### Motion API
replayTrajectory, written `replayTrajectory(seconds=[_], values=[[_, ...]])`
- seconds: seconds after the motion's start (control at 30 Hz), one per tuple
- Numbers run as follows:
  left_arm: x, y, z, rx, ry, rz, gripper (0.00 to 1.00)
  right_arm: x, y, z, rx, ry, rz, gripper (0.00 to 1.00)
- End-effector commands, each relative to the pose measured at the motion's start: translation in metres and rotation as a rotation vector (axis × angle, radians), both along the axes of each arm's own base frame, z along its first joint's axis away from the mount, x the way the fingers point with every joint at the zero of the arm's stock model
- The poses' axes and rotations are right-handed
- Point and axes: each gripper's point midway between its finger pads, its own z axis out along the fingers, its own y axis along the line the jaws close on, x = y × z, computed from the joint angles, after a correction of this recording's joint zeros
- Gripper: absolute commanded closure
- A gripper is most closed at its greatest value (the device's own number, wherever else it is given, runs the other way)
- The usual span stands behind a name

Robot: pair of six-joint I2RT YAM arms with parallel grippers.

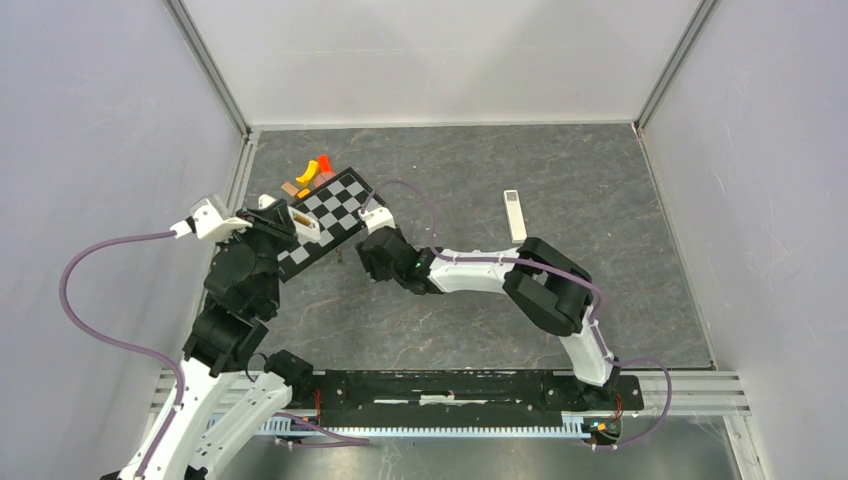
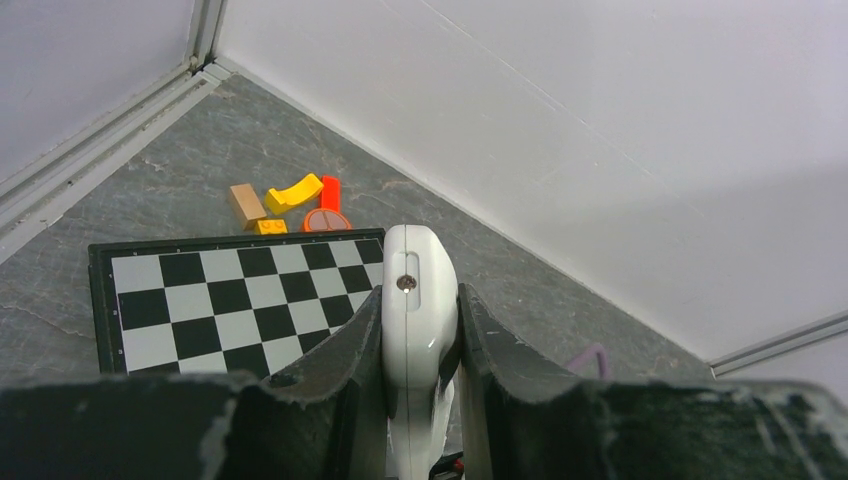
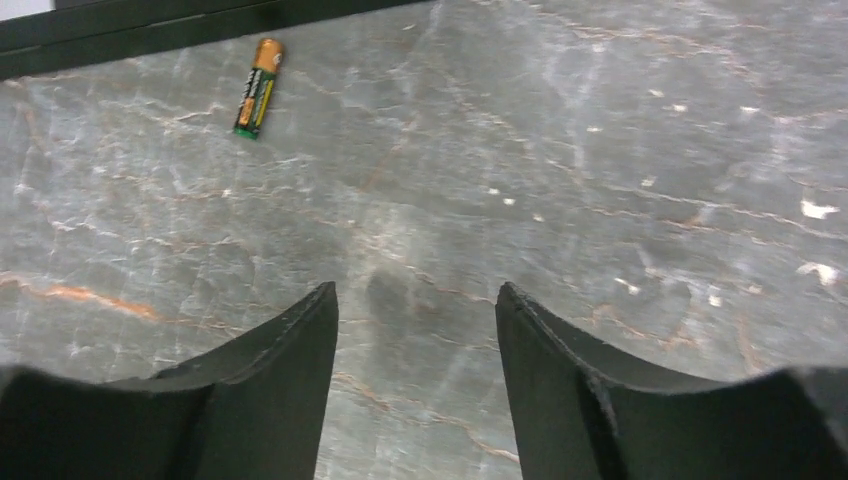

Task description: Load the batteries into the remote control

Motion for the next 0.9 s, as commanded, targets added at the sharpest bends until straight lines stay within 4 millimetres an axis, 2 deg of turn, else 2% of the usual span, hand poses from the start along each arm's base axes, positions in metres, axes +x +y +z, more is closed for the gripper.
replayTrajectory(seconds=[0.0, 0.07, 0.17, 0.37, 0.43, 0.53, 0.67, 0.8, 0.87], values=[[-0.003, 0.003, 0.018, -0.040, -0.064, 0.011, 0.98, -0.009, 0.043, 0.010, 0.071, -0.033, 0.105, 0.26], [-0.004, 0.005, 0.020, -0.043, -0.071, 0.015, 0.98, -0.007, 0.058, 0.018, 0.093, -0.096, 0.120, 0.17], [-0.004, 0.005, 0.022, -0.040, -0.074, 0.017, 0.98, 0.004, 0.078, 0.024, 0.100, -0.151, 0.092, 0.15], [-0.005, 0.006, 0.027, -0.032, -0.080, 0.016, 0.98, 0.021, 0.109, 0.001, 0.044, -0.205, 0.040, 0.14], [-0.005, 0.006, 0.026, -0.029, -0.078, 0.018, 0.98, 0.023, 0.115, -0.007, 0.031, -0.228, 0.040, 0.13], [-0.005, 0.007, 0.027, -0.025, -0.078, 0.021, 0.98, 0.029, 0.112, -0.014, 0.003, -0.248, -0.004, 0.16], [-0.004, 0.007, 0.026, -0.021, -0.074, 0.023, 0.98, 0.034, 0.107, -0.019, -0.029, -0.270, -0.027, 0.35], [-0.003, 0.005, 0.025, -0.021, -0.070, 0.020, 0.98, 0.032, 0.102, -0.025, -0.048, -0.251, -0.036, 0.63], [-0.002, 0.005, 0.024, -0.022, -0.069, 0.020, 0.98, 0.030, 0.098, -0.024, -0.049, -0.244, -0.038, 0.73]])
